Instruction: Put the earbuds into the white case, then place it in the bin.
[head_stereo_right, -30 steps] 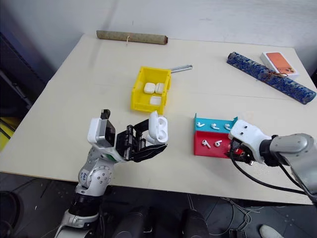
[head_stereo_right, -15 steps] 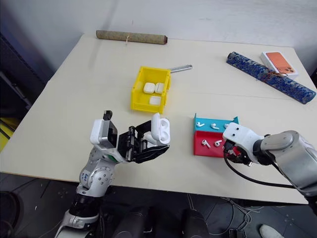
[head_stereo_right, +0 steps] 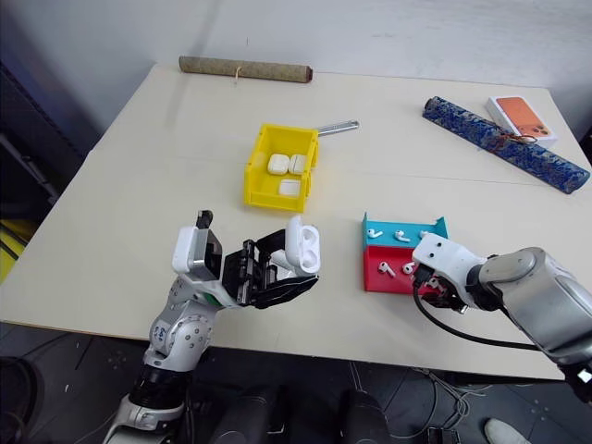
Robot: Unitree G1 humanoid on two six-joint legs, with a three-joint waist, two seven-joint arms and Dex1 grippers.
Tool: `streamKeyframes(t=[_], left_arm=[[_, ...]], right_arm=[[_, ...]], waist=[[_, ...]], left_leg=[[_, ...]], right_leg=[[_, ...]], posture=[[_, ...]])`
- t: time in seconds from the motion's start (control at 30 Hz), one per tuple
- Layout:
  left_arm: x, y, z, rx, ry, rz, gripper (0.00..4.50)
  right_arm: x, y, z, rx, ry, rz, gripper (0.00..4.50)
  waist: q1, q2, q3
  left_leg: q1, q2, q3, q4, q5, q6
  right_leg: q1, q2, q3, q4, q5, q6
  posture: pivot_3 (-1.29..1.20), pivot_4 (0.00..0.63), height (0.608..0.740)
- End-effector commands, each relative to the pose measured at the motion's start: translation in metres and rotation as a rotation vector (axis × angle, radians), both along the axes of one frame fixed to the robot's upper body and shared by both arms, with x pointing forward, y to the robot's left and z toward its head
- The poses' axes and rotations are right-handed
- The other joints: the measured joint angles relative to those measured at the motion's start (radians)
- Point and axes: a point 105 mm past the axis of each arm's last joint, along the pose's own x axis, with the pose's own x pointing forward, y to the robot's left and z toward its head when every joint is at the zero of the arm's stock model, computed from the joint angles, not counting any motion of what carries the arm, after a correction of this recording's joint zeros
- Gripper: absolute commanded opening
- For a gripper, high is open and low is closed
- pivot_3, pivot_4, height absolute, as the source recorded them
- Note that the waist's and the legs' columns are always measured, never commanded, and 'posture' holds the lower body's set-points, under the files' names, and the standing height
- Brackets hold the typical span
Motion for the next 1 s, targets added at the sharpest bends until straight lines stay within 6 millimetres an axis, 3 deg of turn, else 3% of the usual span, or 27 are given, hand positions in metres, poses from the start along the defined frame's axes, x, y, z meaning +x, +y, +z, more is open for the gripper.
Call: streamKeyframes(t=[0.03, 0.1, 0.17, 0.3, 0.37, 0.5, 1.0], left_arm=[[-0.0067, 0.0002, 0.0079, -0.012, -0.053, -0.004, 2.77], [-0.0066, 0.0002, 0.0078, -0.012, -0.053, -0.005, 2.77], [-0.0067, 0.0002, 0.0076, -0.011, -0.054, -0.007, 2.77], [-0.0067, 0.0003, 0.0072, -0.010, -0.055, -0.008, 2.77], [-0.0068, 0.0006, 0.0069, -0.009, -0.054, -0.008, 2.77], [-0.0071, 0.0007, 0.0062, -0.007, -0.053, -0.009, 2.77], [-0.0073, 0.0034, 0.0041, 0.001, -0.051, -0.008, 2.77]], right_arm=[[0.0026, -0.0014, 0.0072, -0.015, -0.029, -0.004, 2.67], [0.0028, -0.0013, 0.0072, -0.013, -0.029, -0.005, 2.67], [0.0027, -0.0009, 0.0069, -0.012, -0.028, -0.004, 2.14], [0.0022, -0.0002, 0.0063, -0.009, -0.026, -0.003, 2.14], [0.0023, 0.0002, 0.0062, -0.007, -0.027, -0.002, 1.80], [0.0028, 0.0007, 0.0062, -0.006, -0.031, -0.001, 0.58], [0.0042, 0.0050, 0.0113, 0.015, -0.049, 0.028, 0.46]], waist=[[0.000, 0.000, 0.000], [0.000, 0.000, 0.000], [0.000, 0.000, 0.000], [-0.001, 0.000, 0.000], [-0.001, 0.000, 0.000], [-0.001, 0.000, 0.000], [-0.001, 0.000, 0.000]], left_leg=[[0.000, 0.000, 0.000, 0.000, 0.000, 0.000], [0.000, 0.000, 0.000, 0.000, 0.000, 0.000], [0.000, 0.000, 0.000, 0.000, 0.000, 0.000], [0.000, 0.000, 0.000, 0.000, 0.000, 0.000], [0.000, 0.000, 0.000, 0.000, 0.000, 0.000], [0.000, 0.000, 0.000, 0.000, 0.000, 0.000], [0.000, 0.000, 0.000, 0.000, 0.000, 0.000]], right_leg=[[0.000, 0.000, 0.000, 0.000, 0.000, 0.000], [0.000, 0.000, 0.000, 0.000, 0.000, 0.000], [0.000, 0.000, 0.000, 0.000, 0.000, 0.000], [0.000, 0.000, 0.000, 0.000, 0.000, 0.000], [0.000, 0.000, 0.000, 0.000, 0.000, 0.000], [0.000, 0.000, 0.000, 0.000, 0.000, 0.000], [0.000, 0.000, 0.000, 0.000, 0.000, 0.000]], posture=[[0.00, 0.150, 0.740], [0.00, 0.150, 0.740], [0.00, 0.150, 0.740], [0.00, 0.150, 0.740], [0.00, 0.150, 0.740], [0.00, 0.150, 0.740], [0.00, 0.150, 0.740]])
